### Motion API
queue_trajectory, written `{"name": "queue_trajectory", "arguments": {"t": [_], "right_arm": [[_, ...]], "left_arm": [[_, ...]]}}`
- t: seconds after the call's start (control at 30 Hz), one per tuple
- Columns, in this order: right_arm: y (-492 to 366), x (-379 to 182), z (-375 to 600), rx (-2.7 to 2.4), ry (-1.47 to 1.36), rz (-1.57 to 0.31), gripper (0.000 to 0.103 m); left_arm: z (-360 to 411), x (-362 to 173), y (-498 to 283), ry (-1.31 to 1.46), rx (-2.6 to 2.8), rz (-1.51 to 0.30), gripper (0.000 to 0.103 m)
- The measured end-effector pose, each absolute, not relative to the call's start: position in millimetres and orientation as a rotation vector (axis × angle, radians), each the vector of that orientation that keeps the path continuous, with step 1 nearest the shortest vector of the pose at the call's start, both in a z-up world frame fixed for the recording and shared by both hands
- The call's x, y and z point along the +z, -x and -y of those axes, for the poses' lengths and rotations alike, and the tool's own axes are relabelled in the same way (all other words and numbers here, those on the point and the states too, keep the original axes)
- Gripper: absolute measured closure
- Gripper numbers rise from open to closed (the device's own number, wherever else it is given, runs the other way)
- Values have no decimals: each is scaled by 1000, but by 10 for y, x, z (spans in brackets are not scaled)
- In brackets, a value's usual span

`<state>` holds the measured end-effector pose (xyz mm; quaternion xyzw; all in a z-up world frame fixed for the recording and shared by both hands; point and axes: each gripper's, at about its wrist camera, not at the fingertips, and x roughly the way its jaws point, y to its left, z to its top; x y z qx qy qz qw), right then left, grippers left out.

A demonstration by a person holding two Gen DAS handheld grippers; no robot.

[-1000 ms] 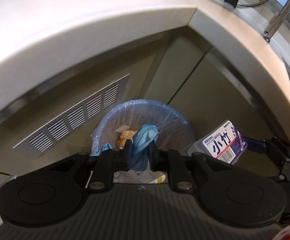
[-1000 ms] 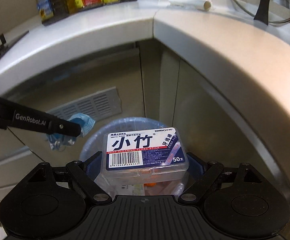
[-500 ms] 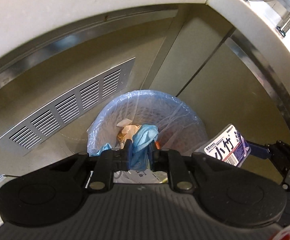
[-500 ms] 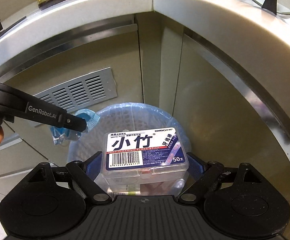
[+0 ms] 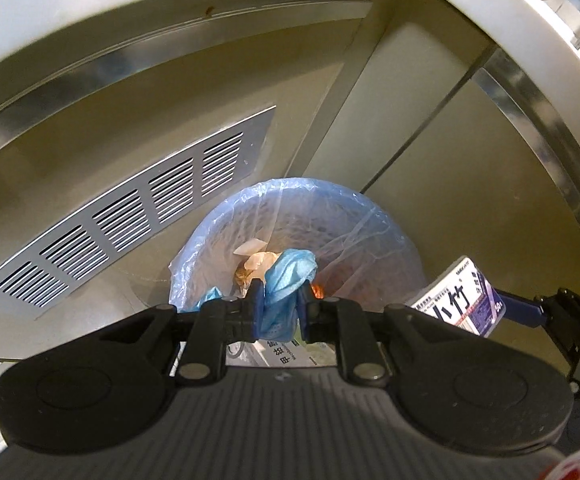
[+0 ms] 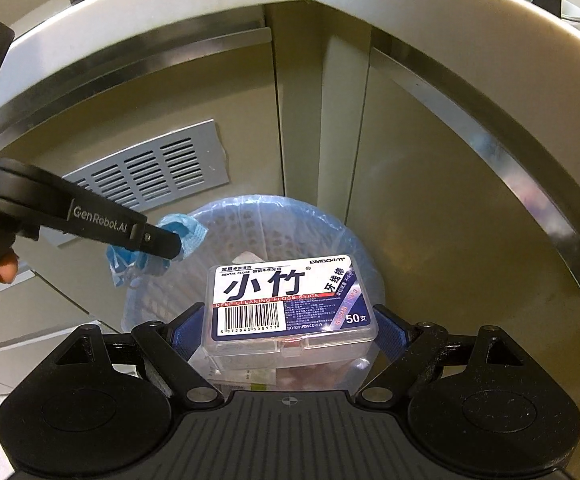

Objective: Collect trash
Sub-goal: 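Lower the blue mask and floss box into the bin opening, then open the right tool to drop the floss box while the left tool releases the mask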

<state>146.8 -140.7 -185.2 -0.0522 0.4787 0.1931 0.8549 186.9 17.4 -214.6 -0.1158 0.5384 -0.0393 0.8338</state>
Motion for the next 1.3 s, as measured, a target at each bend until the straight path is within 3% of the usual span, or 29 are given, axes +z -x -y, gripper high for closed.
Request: {"name": "queue_trajectory", "arguments": {"t": [0.13,0.2,1.3], "right_arm": [[-1467,-1885,1415,404,106,-1020,17],[-1483,-1912,1423,402,103,-1026,17],[-1516,-1984,1395,393,63,-1023,17]], "left_arm": [[-169,-2173,-1908,264,-88,-1118,77],[-164,-2175,-1913,265,-81,-1115,65],[-280,-2128,-1738,232,-27,-1149,64]]}}
